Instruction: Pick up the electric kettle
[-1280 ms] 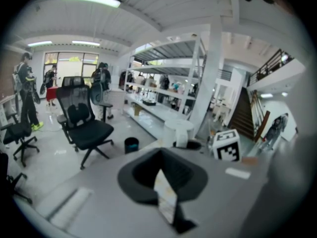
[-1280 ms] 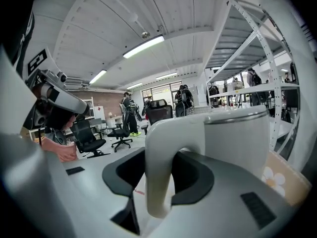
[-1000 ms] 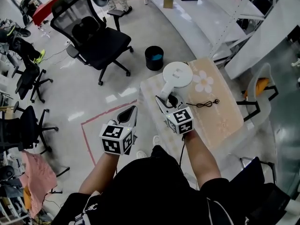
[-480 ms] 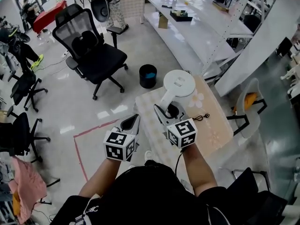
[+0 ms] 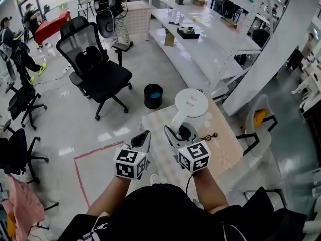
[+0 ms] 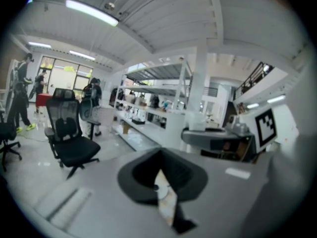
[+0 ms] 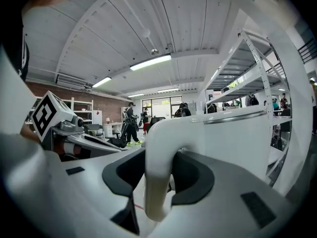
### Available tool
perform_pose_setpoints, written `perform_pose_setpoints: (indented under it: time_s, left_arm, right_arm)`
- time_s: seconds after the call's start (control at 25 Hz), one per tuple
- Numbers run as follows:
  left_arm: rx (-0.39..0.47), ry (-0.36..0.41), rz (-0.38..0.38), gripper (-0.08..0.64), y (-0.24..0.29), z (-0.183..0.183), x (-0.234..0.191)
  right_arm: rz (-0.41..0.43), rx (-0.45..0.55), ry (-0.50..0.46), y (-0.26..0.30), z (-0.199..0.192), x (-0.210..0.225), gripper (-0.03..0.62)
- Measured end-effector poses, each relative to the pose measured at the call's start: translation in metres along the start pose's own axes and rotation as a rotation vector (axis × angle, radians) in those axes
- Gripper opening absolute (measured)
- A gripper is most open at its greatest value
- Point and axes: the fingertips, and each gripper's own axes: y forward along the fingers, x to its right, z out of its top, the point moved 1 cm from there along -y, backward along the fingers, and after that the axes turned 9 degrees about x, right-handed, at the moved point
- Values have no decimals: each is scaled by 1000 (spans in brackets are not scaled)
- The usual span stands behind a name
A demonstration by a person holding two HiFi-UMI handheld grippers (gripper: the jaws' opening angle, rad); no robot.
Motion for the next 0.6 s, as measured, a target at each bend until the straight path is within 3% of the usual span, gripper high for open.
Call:
perform_pose_setpoints:
  time_s: [0.6]
  left_arm:
    - [1, 10, -61, 0, -17, 2, 4]
  right_arm:
    - [-32, 39, 2, -23, 11, -31, 144]
